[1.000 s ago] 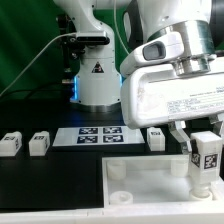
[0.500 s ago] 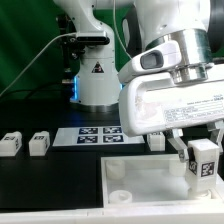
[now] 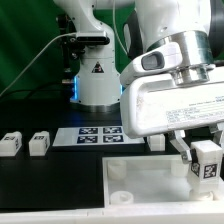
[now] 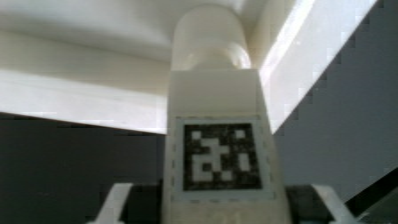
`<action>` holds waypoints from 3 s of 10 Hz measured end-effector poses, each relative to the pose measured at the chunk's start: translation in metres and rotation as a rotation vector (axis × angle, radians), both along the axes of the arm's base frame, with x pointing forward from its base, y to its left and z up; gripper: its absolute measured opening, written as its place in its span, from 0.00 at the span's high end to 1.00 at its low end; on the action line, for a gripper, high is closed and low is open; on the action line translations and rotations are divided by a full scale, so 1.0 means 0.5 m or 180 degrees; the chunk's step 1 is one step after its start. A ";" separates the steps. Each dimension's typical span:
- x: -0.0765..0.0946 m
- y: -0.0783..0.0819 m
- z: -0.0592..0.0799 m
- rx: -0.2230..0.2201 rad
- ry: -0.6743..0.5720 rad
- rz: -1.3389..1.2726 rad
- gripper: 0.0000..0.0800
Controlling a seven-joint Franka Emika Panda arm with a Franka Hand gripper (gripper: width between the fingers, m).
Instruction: Assemble one leg
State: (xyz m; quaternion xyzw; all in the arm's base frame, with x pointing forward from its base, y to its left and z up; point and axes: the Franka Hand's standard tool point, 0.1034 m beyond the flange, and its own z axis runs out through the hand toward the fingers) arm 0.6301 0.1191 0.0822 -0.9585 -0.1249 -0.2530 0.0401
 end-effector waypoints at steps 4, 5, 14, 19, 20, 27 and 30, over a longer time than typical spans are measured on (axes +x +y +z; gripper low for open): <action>0.000 -0.001 -0.001 0.0001 0.0002 -0.0004 0.43; 0.000 -0.001 -0.001 0.0001 0.0002 -0.0004 0.28; 0.000 -0.001 -0.001 0.0000 0.0004 -0.0004 0.19; -0.022 0.001 0.039 -0.0022 0.0479 0.0036 0.19; -0.022 0.001 0.039 -0.0022 0.0479 0.0036 0.19; -0.022 0.001 0.039 -0.0022 0.0479 0.0036 0.19; -0.053 0.001 0.018 -0.0044 0.0842 0.0064 0.19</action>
Offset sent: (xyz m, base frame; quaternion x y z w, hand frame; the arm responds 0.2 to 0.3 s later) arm 0.0000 0.0000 0.0000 0.0000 0.0000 0.0000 1.0000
